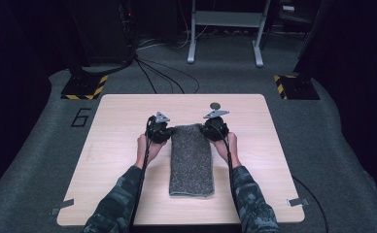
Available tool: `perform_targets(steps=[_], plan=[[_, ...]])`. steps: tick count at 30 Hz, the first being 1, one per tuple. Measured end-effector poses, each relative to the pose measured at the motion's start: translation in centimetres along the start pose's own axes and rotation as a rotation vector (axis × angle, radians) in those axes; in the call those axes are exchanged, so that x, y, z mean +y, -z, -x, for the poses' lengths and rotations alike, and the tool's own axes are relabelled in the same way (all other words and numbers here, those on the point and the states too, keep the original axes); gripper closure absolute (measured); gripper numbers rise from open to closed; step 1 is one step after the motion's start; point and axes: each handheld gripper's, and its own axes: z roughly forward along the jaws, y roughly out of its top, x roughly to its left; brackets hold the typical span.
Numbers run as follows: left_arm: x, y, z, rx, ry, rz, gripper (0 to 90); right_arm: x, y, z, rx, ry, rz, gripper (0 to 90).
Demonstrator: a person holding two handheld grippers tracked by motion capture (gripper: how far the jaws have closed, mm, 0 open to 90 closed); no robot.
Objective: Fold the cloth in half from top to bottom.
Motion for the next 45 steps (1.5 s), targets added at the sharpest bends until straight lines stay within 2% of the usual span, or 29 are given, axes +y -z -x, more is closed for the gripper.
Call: perform_targets(steps=[3,5,7,11,12,16,18,20,23,28,33,35,36,38,45], plan=[[0.6,0.2,-0.2,0.009,-0.005,0.011,87.8,0.5,0.2,0.1,-0.007,0.008,0.019,87.4],[1.0,0.4,-0.2,0.021,-0.015,0.027,87.8,0.9,0.4,0.2,-0.013,0.04,0.031,87.4],[1.5,0.6,-0.3,0.023,-0.015,0.037,87.8,1.2,0.4,0.2,-0.02,0.049,0.042,87.4],[2.3,1.1,-0.6,0.04,-0.025,0.064,87.7,1.9,0.6,0.4,-0.034,0.052,0.068,87.4],[2.5,1.2,-0.6,0.042,-0.03,0.07,87.8,2.2,0.8,0.5,-0.035,0.07,0.073,87.5],[2.9,1.8,-0.8,0.042,-0.036,0.095,87.7,3.0,1.7,0.4,-0.049,0.083,0.12,87.4],[2.9,2.1,-0.7,0.038,-0.037,0.101,87.8,3.1,1.9,0.2,-0.052,0.088,0.123,87.4],[2.7,2.3,-0.5,0.041,-0.041,0.101,87.7,2.8,2.2,0.0,-0.057,0.119,0.13,87.3],[2.2,2.4,-0.1,0.014,-0.02,0.078,87.7,2.2,2.4,-0.5,-0.057,0.129,0.126,87.3],[0.9,2.5,0.8,-0.008,-0.031,0.077,87.6,0.7,2.8,-0.8,-0.041,0.146,0.124,87.2],[0.1,2.9,1.5,-0.028,-0.033,0.079,87.4,-0.6,2.9,-0.9,-0.02,0.132,0.117,86.9],[-0.1,3.1,1.7,-0.041,-0.036,0.073,87.4,-1.1,3.1,-1.1,-0.015,0.147,0.128,86.8],[-0.3,3.2,1.9,-0.045,-0.036,0.078,87.4,-1.4,3.4,-1.3,-0.014,0.134,0.123,86.8],[-0.6,3.5,2.2,-0.055,-0.038,0.071,87.3,-1.9,3.7,-1.4,-0.005,0.146,0.133,86.7],[-2.4,4.4,3.9,-0.09,-0.033,0.063,87.2,-3.8,4.6,-2.7,0.01,0.147,0.1,86.4]])
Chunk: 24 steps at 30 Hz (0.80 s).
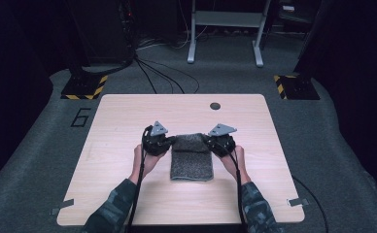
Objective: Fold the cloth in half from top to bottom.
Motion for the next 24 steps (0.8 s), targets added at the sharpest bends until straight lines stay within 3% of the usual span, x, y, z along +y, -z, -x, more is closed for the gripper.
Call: perform_targets(steps=[7,14,18,20,24], plan=[[-1.8,0.3,1.3,-0.029,-0.006,-0.027,86.9,-2.2,0.9,-1.8,0.028,0.002,-0.026,85.5],[-3.3,0.4,2.0,-0.091,0.016,-0.059,83.6,-3.7,1.8,-2.8,0.043,-0.015,-0.037,81.1],[-4.4,1.3,2.6,-0.117,0.026,-0.085,68.2,-5.0,2.9,-3.5,0.07,-0.053,-0.062,63.5],[-4.8,2.1,2.7,-0.117,0.047,-0.092,55.1,-5.6,4.0,-3.6,0.094,-0.087,-0.057,52.1],[-4.8,4.0,2.7,-0.076,0.067,-0.047,37.0,-5.9,5.8,-3.3,0.09,-0.112,-0.04,31.8]])
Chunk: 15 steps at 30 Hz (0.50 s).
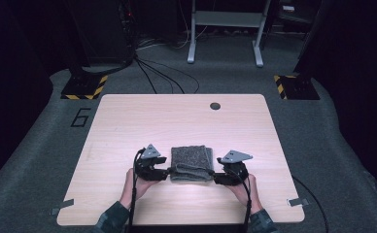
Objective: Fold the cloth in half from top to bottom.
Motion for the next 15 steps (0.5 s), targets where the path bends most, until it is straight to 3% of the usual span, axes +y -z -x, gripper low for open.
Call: perform_targets(steps=[3,5,6,7,10,15], plan=[[1.0,0.0,-0.4,0.036,0.01,0.027,29.9,0.9,0.3,0.4,-0.022,-0.022,0.01,23.1],[1.7,-1.3,-0.5,0.066,0.016,0.007,27.7,1.6,-0.6,0.7,-0.042,-0.034,-0.002,18.5],[1.8,-2.2,-0.5,0.083,0.007,-0.014,26.9,1.8,-1.3,0.9,-0.051,-0.054,-0.008,17.8],[1.8,-2.9,-0.5,0.075,0.016,-0.036,26.2,1.9,-2.3,1.1,-0.07,-0.059,-0.028,14.6],[1.1,-4.6,0.0,0.084,-0.006,-0.12,23.5,1.5,-4.8,0.7,-0.117,-0.044,-0.136,14.9],[-1.1,-5.7,0.5,0.13,-0.057,-0.2,21.3,-0.4,-5.9,0.2,-0.126,-0.038,-0.199,14.8]])
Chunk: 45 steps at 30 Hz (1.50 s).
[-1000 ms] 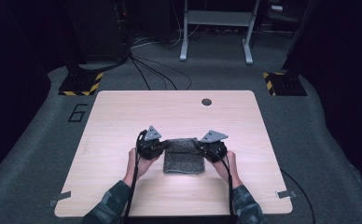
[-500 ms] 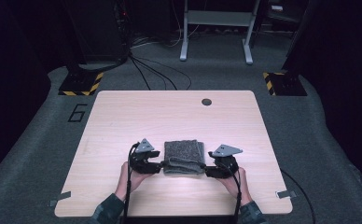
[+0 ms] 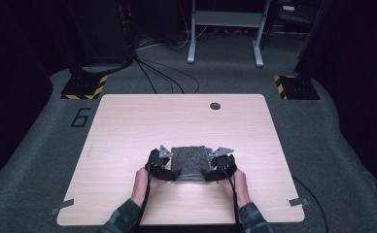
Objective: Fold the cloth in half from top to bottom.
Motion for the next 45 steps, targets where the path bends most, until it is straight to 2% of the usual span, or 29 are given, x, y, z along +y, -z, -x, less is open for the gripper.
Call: perform_targets(steps=[1,4,7,10,13,15,18,23,26,29,33,37,40,41,45], plan=[[-0.3,-0.1,0.1,-0.011,0.013,0.008,21.3,-0.2,-0.1,0.0,0.002,0.001,0.003,14.6],[-0.4,-0.1,0.3,0.009,-0.008,0.018,21.3,-0.6,-0.1,0.0,-0.001,-0.013,0.018,14.5],[-0.3,-0.1,0.2,0.006,-0.021,0.011,20.3,-0.8,-0.1,0.0,0.0,-0.02,0.025,14.4],[-0.5,-0.3,-0.2,-0.015,0.008,0.024,18.0,-1.0,-0.1,-0.1,-0.001,-0.035,0.037,14.1],[-0.6,-0.3,-0.3,-0.01,0.02,0.034,15.2,-0.9,-0.2,0.0,-0.001,-0.041,0.03,11.6],[-0.5,0.0,-0.3,-0.014,0.034,0.043,13.4,-0.8,0.0,0.2,0.004,-0.043,0.045,10.6],[-0.4,0.8,-0.6,-0.013,0.049,0.057,10.3,-0.7,0.6,0.4,0.015,-0.056,0.06,9.2],[-0.6,2.6,-0.9,0.017,0.057,0.087,8.3,-0.9,2.2,0.9,0.022,-0.062,0.104,8.6],[-1.3,4.2,-1.3,0.041,0.054,0.107,7.0,-1.2,3.7,1.2,0.007,-0.076,0.132,7.8],[-2.0,5.4,-1.7,0.063,0.076,0.111,3.4,-2.0,5.0,1.8,-0.013,-0.092,0.142,6.9],[-3.8,7.0,-2.7,0.117,0.096,0.114,1.0,-3.5,7.1,3.1,-0.048,-0.104,0.154,4.3],[-6.4,7.9,-4.0,0.148,0.154,0.103,0.3,-5.8,8.8,4.8,-0.104,-0.142,0.155,3.3],[-8.0,8.0,-4.8,0.166,0.177,0.063,0.1,-8.1,9.4,6.4,-0.139,-0.189,0.128,3.0],[-8.6,7.9,-5.1,0.17,0.193,0.066,0.1,-8.6,9.4,6.8,-0.15,-0.192,0.123,3.0],[-9.9,7.8,-5.8,0.191,0.233,0.056,0.0,-11.1,9.6,8.6,-0.185,-0.254,0.102,2.7]])
